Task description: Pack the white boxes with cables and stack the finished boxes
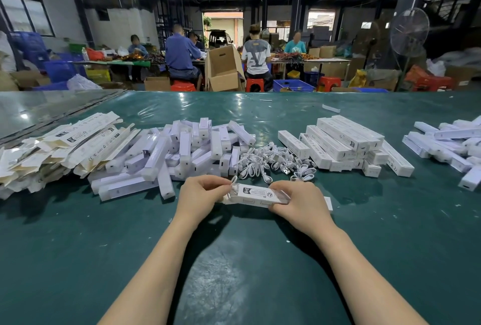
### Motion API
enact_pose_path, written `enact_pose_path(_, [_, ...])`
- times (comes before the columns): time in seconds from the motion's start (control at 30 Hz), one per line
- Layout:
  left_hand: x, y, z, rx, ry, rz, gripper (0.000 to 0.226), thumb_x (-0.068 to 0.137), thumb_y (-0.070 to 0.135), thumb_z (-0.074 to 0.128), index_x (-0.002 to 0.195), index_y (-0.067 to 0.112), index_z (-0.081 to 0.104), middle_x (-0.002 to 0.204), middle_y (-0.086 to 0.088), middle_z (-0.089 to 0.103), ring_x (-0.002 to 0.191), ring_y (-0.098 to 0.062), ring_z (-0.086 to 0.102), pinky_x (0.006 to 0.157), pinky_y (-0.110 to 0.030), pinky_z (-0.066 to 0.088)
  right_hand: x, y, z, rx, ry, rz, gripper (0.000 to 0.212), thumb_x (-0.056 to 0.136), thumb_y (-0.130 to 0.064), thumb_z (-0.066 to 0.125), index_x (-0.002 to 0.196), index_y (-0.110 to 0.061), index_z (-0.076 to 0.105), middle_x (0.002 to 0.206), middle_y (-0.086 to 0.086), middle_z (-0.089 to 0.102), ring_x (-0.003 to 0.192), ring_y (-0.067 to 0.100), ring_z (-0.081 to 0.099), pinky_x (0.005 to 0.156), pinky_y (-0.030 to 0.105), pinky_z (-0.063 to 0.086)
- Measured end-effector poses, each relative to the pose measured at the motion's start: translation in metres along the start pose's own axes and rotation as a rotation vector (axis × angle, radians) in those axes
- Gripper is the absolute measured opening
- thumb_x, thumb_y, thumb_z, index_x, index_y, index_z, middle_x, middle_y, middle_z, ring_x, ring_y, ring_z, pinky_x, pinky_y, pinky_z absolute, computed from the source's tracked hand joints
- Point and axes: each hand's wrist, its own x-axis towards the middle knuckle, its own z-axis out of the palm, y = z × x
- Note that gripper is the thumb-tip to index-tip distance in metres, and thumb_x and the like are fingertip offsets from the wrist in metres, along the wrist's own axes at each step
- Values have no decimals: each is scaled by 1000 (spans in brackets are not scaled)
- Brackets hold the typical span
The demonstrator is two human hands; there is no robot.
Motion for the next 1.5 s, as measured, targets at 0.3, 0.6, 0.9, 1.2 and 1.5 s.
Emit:
enact_pose_path(0.3, [1,0,7,61,67,46,27,73,23,76,54,17,58,53,6,61,51,-4,51,53,-14,42,1,2,1,27,33,8,30,71,-22,69,101,-27,69,97,-4,71,96,20,60,75,29,41])
enact_pose_path(0.6, [4,2,5,60,1,-64,13,81,18,69,70,15,62,67,-5,63,56,-10,52,54,-19,46,2,2,1,40,50,3,33,72,-23,69,104,-28,68,99,-5,71,96,19,60,74,27,36])
enact_pose_path(0.9, [3,8,-1,244,-53,-92,8,84,22,65,77,19,69,74,9,64,66,-3,52,60,-18,39,1,1,1,36,45,-12,31,71,-23,70,102,-28,69,95,-3,71,93,20,59,72,28,36])
enact_pose_path(1.2, [6,5,0,147,-94,-162,12,89,15,59,79,15,67,70,-4,59,62,-13,53,60,-18,54,0,0,-1,48,54,-24,24,71,-21,68,94,-27,70,87,-3,71,86,21,60,72,30,42])
enact_pose_path(1.5, [9,19,-14,-80,-55,-241,13,81,5,65,68,3,64,58,-3,66,52,-11,65,51,-16,52,0,0,-3,47,31,-17,27,73,-21,68,99,-28,69,92,-3,71,90,19,59,72,26,36])
